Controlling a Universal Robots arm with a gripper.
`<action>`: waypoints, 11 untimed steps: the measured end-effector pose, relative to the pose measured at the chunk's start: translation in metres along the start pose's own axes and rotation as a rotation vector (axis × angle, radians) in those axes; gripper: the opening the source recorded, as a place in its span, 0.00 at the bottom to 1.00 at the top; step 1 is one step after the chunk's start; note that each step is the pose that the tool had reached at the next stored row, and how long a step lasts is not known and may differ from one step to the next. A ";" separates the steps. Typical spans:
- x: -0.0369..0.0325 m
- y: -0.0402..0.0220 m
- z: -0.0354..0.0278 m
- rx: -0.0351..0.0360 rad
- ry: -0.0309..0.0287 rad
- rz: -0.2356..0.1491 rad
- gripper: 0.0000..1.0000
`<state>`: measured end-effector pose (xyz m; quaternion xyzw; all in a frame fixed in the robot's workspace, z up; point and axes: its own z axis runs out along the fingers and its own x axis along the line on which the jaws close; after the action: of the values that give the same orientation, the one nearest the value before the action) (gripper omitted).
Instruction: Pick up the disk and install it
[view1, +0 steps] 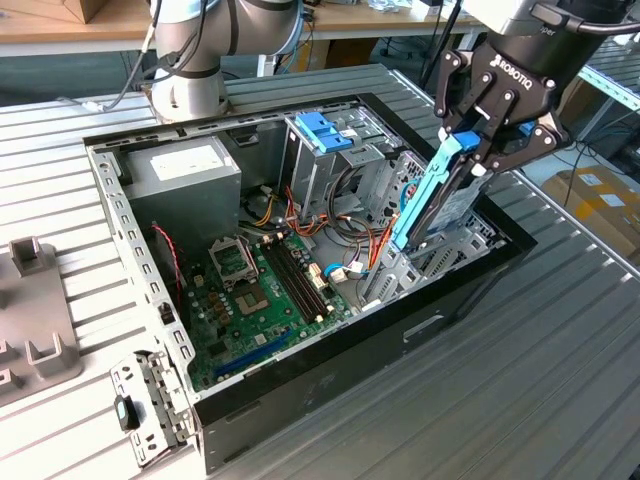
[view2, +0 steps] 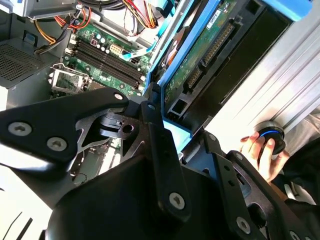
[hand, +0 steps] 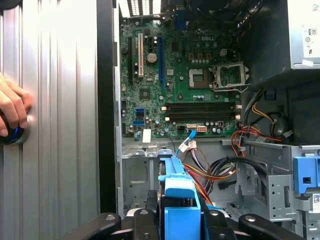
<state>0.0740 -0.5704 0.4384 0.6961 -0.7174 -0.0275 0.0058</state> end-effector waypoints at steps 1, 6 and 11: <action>0.0001 -0.0001 0.0016 0.0000 0.0003 0.000 0.37; 0.0002 -0.0002 0.0048 0.0000 0.0003 0.000 0.37; 0.0002 -0.0003 0.0067 0.0000 0.0002 0.000 0.37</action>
<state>0.0740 -0.5704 0.4317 0.6961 -0.7174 -0.0275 0.0059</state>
